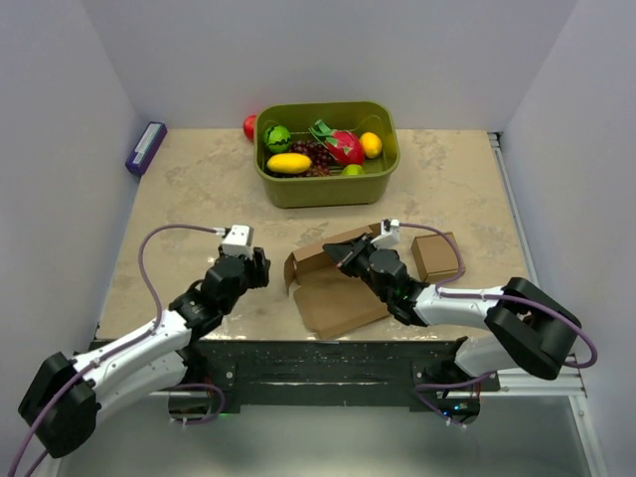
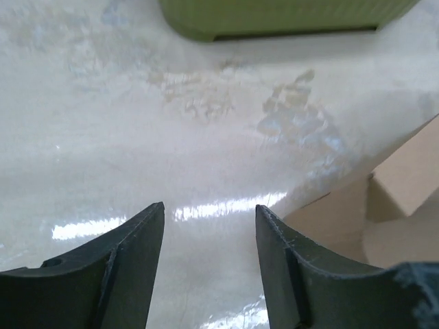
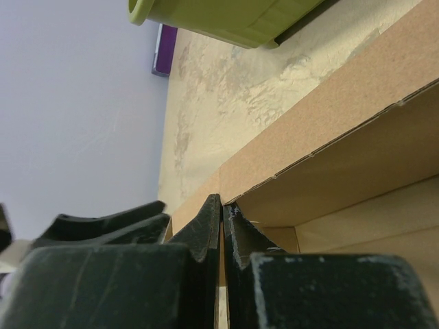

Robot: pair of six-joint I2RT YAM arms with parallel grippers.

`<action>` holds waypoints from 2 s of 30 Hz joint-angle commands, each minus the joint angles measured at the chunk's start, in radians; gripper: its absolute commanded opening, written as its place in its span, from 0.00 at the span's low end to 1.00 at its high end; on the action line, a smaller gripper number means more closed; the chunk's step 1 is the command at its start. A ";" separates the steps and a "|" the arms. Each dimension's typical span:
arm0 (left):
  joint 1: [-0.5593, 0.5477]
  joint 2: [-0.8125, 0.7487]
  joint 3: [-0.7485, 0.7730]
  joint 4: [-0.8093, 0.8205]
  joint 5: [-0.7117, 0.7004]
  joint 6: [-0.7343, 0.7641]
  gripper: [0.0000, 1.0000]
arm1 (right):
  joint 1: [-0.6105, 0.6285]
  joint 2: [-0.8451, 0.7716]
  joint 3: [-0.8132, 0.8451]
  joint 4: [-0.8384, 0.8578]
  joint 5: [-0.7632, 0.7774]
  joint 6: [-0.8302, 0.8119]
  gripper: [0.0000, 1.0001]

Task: Fold the paper box

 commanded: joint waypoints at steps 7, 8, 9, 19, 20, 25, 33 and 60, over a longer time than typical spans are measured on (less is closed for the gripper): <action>0.003 0.148 -0.042 0.245 0.278 0.065 0.53 | 0.007 0.028 0.024 -0.096 0.000 -0.032 0.00; 0.003 0.162 -0.044 0.273 0.341 0.079 0.53 | 0.006 0.031 0.027 -0.098 0.000 -0.034 0.00; 0.001 0.176 -0.042 0.287 0.369 0.082 0.52 | 0.007 0.035 0.030 -0.098 -0.002 -0.034 0.00; -0.082 0.252 -0.028 0.391 0.401 0.096 0.51 | 0.007 0.049 0.036 -0.096 -0.012 -0.032 0.00; -0.088 0.256 -0.025 0.399 0.401 0.099 0.51 | 0.007 0.049 0.036 -0.099 -0.011 -0.031 0.00; -0.149 0.243 -0.028 0.399 0.380 0.103 0.59 | 0.006 0.040 0.030 -0.109 -0.002 -0.032 0.00; -0.214 0.142 -0.143 0.380 0.257 -0.004 0.69 | 0.007 0.035 0.031 -0.102 0.011 -0.032 0.00; -0.255 0.355 -0.159 0.687 0.206 -0.137 0.76 | 0.007 0.037 0.011 -0.076 -0.002 -0.017 0.00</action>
